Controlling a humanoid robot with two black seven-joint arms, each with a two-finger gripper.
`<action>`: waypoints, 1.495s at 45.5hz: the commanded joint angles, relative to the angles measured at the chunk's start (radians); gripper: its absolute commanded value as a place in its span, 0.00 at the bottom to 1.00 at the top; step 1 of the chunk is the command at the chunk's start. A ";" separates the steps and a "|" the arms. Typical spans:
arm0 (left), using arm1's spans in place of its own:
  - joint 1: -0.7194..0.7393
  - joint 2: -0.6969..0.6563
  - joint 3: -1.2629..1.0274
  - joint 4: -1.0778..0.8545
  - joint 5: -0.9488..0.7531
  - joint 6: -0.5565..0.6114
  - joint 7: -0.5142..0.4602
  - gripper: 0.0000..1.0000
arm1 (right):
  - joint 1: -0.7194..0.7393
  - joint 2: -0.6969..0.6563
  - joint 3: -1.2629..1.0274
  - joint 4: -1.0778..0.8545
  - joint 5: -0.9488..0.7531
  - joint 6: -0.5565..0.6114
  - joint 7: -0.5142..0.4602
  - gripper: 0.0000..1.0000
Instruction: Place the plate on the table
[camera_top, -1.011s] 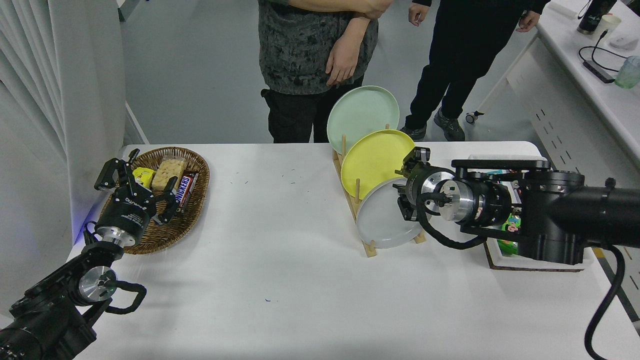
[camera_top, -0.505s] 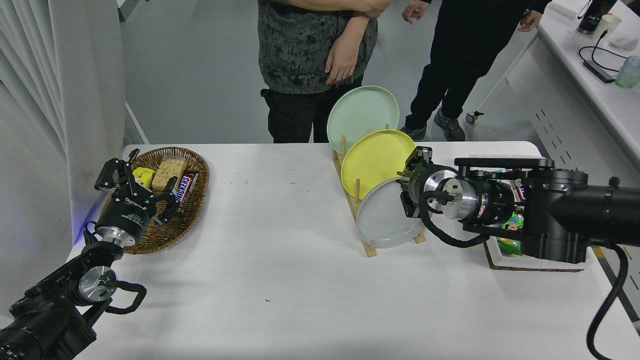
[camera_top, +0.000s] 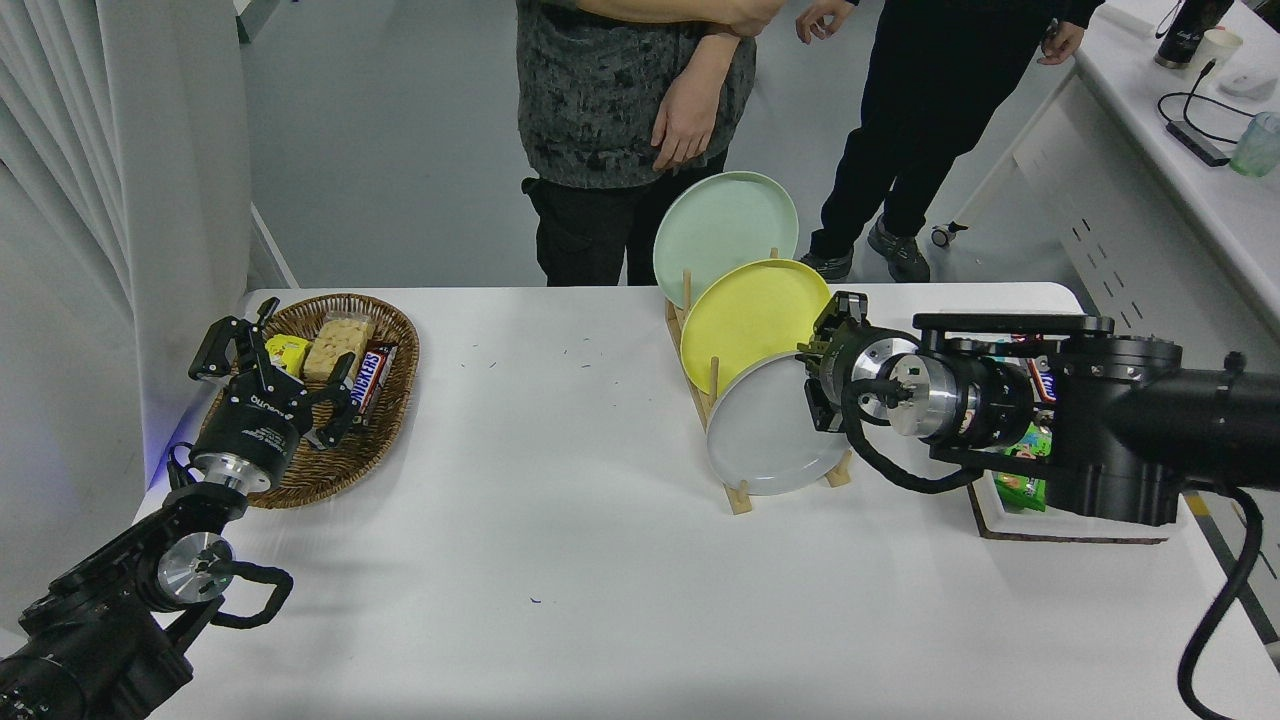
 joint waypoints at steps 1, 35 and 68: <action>0.000 0.000 0.000 0.000 0.000 0.000 0.000 0.98 | 0.013 -0.015 0.000 0.003 0.001 0.000 0.000 0.05; 0.000 0.000 0.000 0.000 0.000 0.000 0.000 0.98 | 0.109 -0.109 -0.003 0.078 0.005 0.000 -0.038 0.00; 0.000 0.000 0.000 0.000 0.000 0.000 0.000 0.98 | 0.263 -0.224 0.015 0.034 0.015 0.087 -0.196 0.00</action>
